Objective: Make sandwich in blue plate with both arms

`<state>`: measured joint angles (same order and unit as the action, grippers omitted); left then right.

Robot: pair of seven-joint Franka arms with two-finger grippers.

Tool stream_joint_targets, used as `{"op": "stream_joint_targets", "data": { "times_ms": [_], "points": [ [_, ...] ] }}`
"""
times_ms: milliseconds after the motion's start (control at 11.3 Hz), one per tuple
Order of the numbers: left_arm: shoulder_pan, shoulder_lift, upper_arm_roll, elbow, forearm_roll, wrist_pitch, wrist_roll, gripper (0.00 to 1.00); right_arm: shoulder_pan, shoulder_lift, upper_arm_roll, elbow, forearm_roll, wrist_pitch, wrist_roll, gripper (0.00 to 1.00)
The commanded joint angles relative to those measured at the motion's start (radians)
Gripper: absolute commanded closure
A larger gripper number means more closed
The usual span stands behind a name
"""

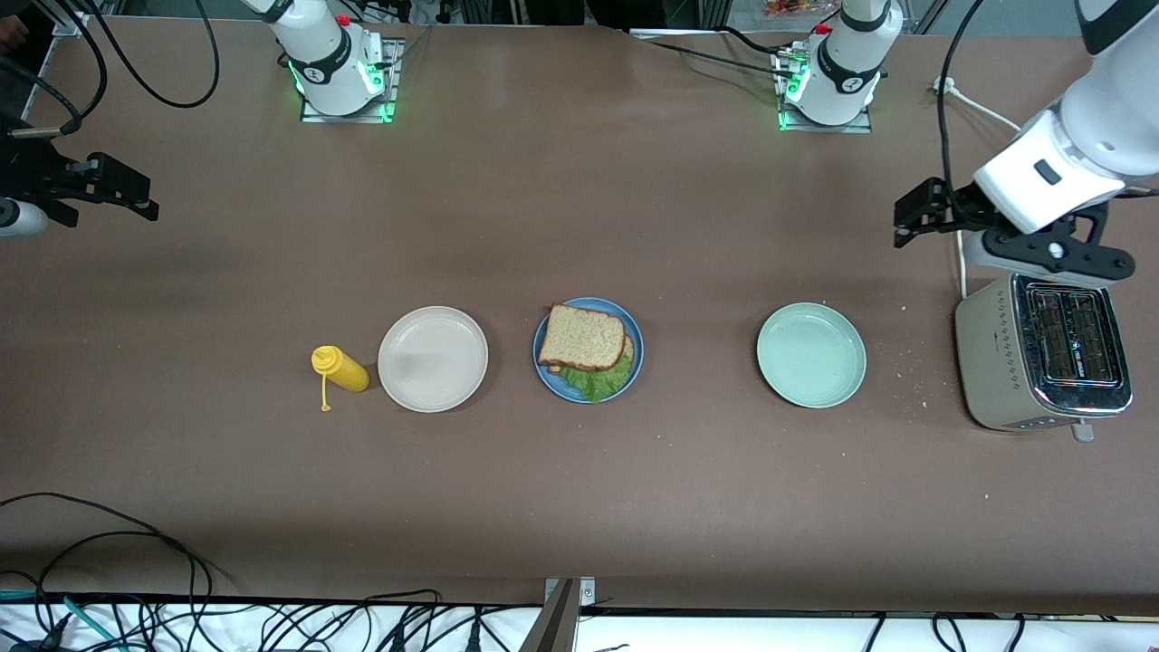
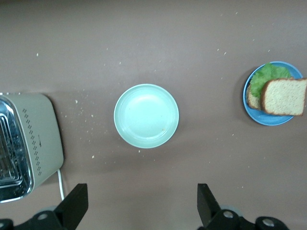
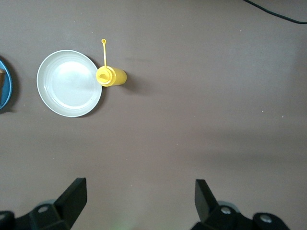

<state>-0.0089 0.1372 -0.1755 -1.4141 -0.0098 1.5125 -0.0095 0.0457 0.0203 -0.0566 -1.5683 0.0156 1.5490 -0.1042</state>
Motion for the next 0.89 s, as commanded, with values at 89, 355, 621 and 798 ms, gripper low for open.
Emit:
{"op": "stream_joint_targets", "data": {
  "times_ms": [89,355,621,798],
  "points": [
    [-0.06,-0.174,0.09,-0.242,0.011,0.099,-0.015,0.0,-0.001,0.003,-0.003,0.019,0.017,-0.018,0.004,0.0],
    [-0.033,-0.188,0.088,-0.267,0.001,0.1,-0.006,0.0,-0.001,0.003,-0.003,0.02,0.018,-0.018,0.004,0.0],
    [-0.033,-0.177,0.082,-0.25,-0.001,0.084,-0.016,0.0,-0.001,0.003,-0.003,0.019,0.017,-0.02,0.004,0.0],
    [-0.03,-0.176,0.082,-0.25,0.002,0.083,-0.012,0.0,0.0,0.001,-0.002,0.019,0.018,-0.021,0.006,0.0]
  ]
}}
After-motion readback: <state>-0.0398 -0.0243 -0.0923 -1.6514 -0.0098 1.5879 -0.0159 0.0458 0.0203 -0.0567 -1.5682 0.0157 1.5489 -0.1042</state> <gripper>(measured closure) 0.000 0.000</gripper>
